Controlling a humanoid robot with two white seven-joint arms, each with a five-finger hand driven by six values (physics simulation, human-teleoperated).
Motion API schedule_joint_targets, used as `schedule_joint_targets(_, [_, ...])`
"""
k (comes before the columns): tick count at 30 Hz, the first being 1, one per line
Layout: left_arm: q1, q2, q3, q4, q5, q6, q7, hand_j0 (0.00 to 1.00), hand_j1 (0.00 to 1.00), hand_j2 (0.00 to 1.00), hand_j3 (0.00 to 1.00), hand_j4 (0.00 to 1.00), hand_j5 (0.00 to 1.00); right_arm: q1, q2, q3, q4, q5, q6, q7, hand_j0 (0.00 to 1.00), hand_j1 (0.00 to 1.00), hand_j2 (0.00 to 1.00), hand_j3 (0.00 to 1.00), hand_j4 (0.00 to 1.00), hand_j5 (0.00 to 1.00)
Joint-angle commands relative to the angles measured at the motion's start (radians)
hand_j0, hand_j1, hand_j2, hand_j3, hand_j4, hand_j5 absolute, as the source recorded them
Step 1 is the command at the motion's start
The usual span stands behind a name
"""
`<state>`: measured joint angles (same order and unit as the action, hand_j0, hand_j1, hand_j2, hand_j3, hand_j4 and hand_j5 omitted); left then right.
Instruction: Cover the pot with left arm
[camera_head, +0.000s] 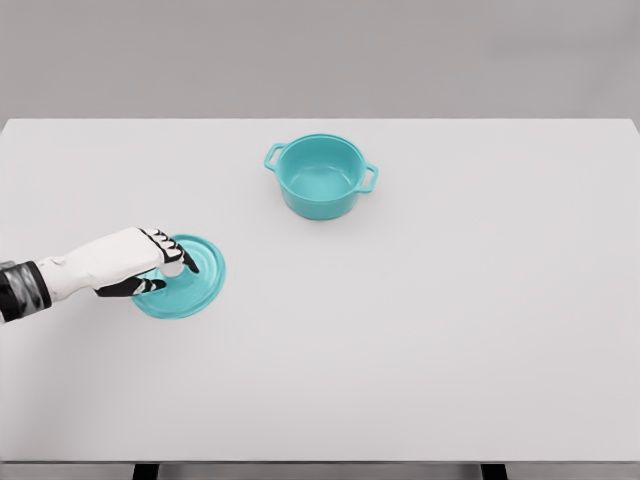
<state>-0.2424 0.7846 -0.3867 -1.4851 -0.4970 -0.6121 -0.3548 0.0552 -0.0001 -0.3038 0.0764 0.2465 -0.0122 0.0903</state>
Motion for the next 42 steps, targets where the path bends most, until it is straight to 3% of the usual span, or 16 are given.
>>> schedule_joint_targets(1, [0.000, 0.001, -0.001, -0.001, 0.008, 0.001, 0.000, 0.61, 0.61, 0.61, 0.61, 0.61, 0.61, 0.000, 0.000, 0.000, 0.000, 0.000, 0.000, 0.000, 1.00, 1.00, 1.00, 1.00, 1.00, 1.00])
schedule_joint_targets(7, [0.000, 0.002, -0.001, -0.003, 0.009, 0.001, 0.000, 0.55, 0.55, 0.55, 0.55, 0.55, 0.55, 0.000, 0.000, 0.000, 0.000, 0.000, 0.000, 0.000, 1.00, 1.00, 1.00, 1.00, 1.00, 1.00])
schedule_joint_targets(21, [-0.012, 0.016, 0.008, -0.015, 0.020, 0.001, 0.000, 0.53, 0.53, 0.53, 0.53, 0.53, 0.53, 0.000, 0.000, 0.000, 0.000, -0.001, 0.000, 0.000, 1.00, 1.00, 1.00, 1.00, 1.00, 1.00])
schedule_joint_targets(42, [-0.132, 0.005, 0.015, -0.026, 0.021, 0.001, 0.000, 0.49, 0.49, 0.49, 0.49, 0.49, 0.49, 0.000, 0.000, 0.000, 0.000, 0.000, 0.000, 0.000, 1.00, 1.00, 1.00, 1.00, 1.00, 1.00])
